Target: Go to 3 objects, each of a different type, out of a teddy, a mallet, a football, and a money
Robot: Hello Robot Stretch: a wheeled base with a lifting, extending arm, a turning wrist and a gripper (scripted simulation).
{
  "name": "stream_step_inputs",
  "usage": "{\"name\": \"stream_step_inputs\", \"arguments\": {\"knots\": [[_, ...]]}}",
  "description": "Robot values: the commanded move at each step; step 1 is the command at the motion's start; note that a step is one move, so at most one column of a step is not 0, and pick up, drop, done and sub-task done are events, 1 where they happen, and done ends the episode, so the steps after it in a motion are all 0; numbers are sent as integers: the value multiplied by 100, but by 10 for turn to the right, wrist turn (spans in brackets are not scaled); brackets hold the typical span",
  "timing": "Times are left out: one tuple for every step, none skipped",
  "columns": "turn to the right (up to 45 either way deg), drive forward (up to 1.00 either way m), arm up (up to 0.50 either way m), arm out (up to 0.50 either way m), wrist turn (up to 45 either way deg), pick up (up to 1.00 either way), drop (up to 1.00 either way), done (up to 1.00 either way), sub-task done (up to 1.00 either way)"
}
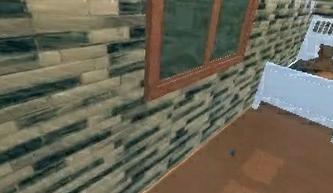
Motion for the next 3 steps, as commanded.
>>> {"name": "stream_step_inputs", "arguments": {"knots": [[-150, 0, 0, 0, 0, 0, 0, 0, 0], [-30, 0, 0, 0, 0, 0, 0, 0, 0], [0, 10, 0, 0, 0, 0, 0, 0, 0]]}}
